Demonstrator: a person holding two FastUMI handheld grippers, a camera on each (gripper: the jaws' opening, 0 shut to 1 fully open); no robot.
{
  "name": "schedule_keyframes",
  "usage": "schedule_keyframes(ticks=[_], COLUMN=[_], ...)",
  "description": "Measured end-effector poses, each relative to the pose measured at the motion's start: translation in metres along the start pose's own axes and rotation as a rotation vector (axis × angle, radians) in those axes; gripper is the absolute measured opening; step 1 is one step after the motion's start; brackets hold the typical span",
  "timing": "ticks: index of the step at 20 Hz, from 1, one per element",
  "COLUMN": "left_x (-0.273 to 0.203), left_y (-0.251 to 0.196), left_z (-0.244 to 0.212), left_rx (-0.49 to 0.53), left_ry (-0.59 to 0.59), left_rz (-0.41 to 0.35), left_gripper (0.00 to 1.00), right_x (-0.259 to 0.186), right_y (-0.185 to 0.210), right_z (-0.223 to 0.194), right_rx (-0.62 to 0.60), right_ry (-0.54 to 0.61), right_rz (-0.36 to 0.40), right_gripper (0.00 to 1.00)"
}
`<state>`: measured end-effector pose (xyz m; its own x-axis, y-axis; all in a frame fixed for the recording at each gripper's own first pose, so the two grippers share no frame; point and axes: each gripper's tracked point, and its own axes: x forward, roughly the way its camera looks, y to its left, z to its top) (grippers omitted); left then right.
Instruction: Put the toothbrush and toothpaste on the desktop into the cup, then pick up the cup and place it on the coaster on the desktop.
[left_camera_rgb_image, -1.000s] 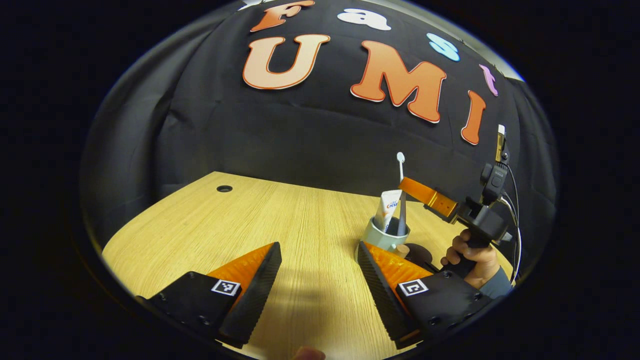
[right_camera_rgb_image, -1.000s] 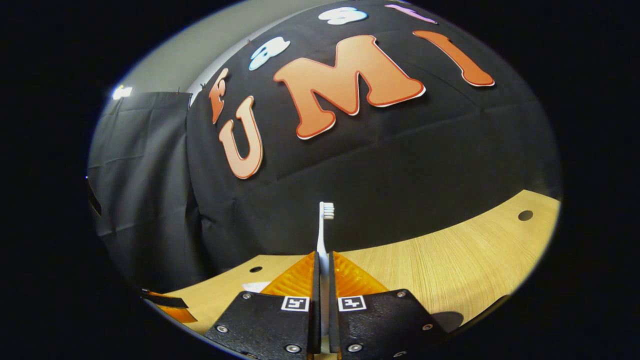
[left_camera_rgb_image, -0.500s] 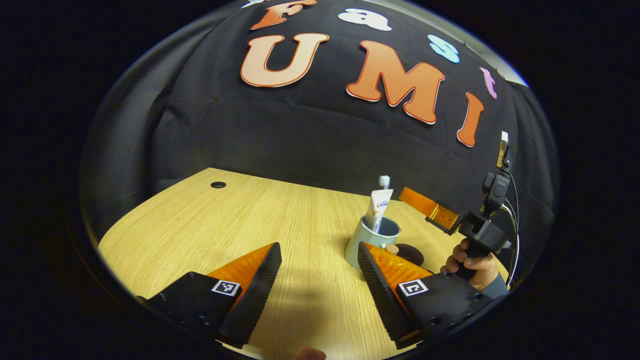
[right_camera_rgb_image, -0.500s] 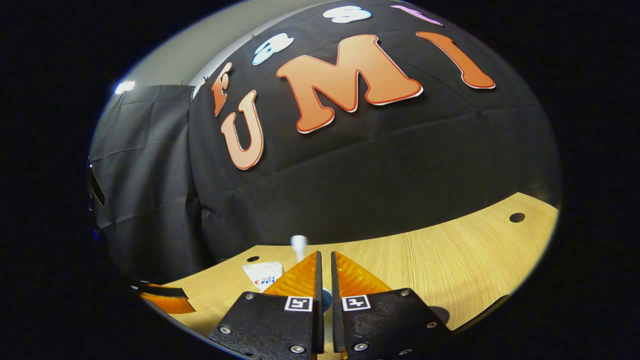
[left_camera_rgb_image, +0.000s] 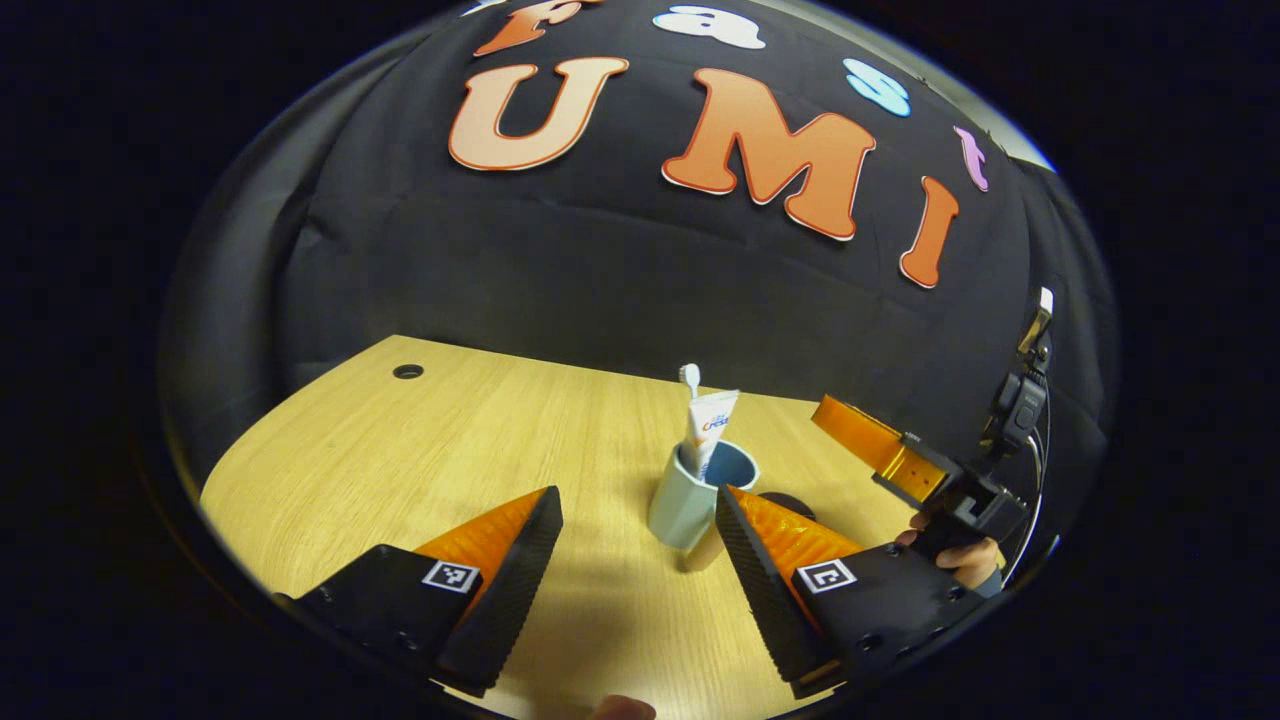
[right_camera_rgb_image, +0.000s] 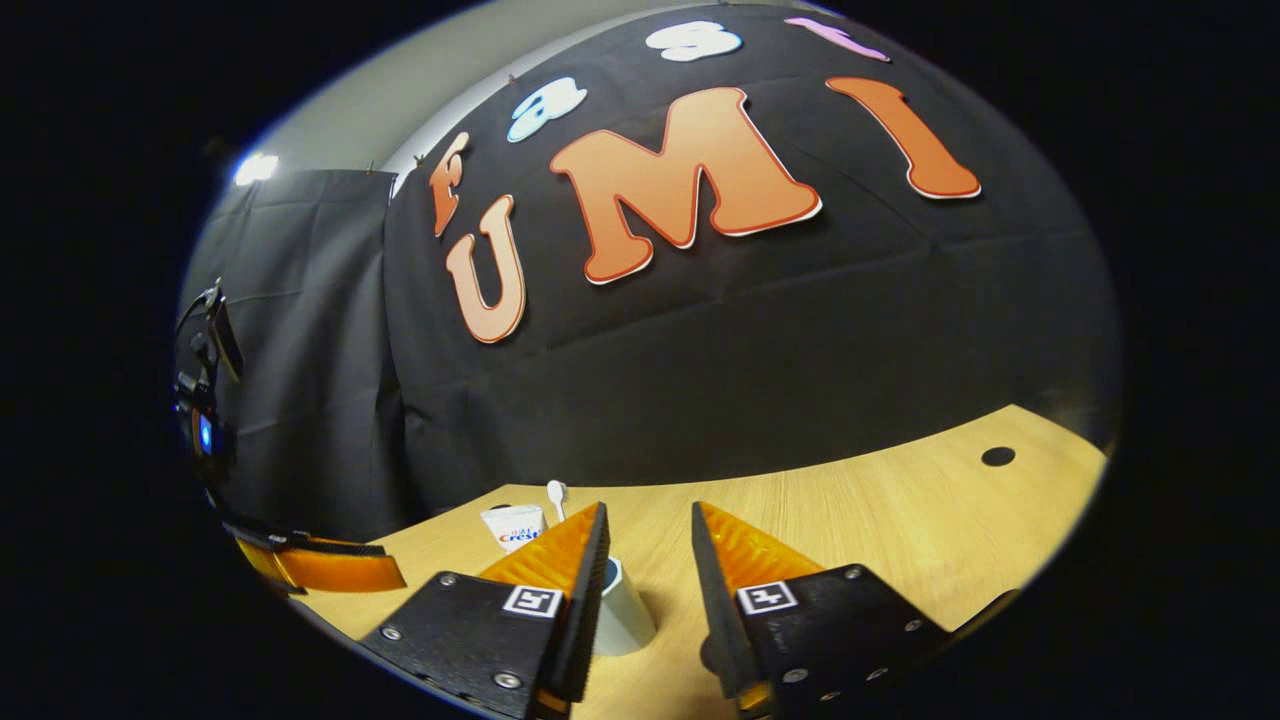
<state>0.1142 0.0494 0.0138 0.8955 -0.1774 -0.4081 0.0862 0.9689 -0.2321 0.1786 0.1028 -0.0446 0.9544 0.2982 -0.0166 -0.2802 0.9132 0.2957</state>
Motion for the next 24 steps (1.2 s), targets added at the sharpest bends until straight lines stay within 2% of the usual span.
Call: schedule_keyframes(ticks=[1,2,5,6,7,12,14,20,24], left_x=[0.005,0.009,0.025,0.03,0.034,0.054,0.065,0.075,0.083], left_y=[-0.005,-0.007,-0.014,-0.02,-0.024,-0.042,-0.046,-0.028,-0.028], left_z=[0.002,0.001,0.002,0.005,0.005,0.012,0.001,-0.027,-0.042], left_rx=[0.006,0.02,0.055,0.063,0.079,0.134,0.149,0.172,0.203], left_ry=[0.011,0.036,0.101,0.119,0.138,0.235,0.291,0.447,0.543], left_rz=[-0.012,-0.008,-0.03,-0.045,-0.052,-0.06,-0.053,0.047,0.057], left_gripper=[0.99,0.99,1.0,1.0,1.0,0.99,0.99,1.0,1.0], right_x=[-0.006,-0.012,-0.029,-0.035,-0.042,-0.083,-0.1,-0.143,-0.164], right_y=[-0.003,-0.005,-0.024,-0.03,-0.037,-0.076,-0.091,-0.116,-0.117], right_z=[0.005,0.009,0.02,0.024,0.03,0.044,0.052,0.065,0.057], right_rx=[-0.006,-0.007,-0.024,-0.034,-0.046,-0.097,-0.119,-0.17,-0.171], right_ry=[-0.003,-0.006,-0.008,-0.014,-0.024,-0.041,-0.049,-0.074,-0.063], right_rz=[0.004,0.008,-0.011,-0.02,-0.027,-0.095,-0.127,-0.198,-0.195], right_gripper=[0.55,0.65,0.78,0.89,0.83,0.91,0.93,0.94,0.95])
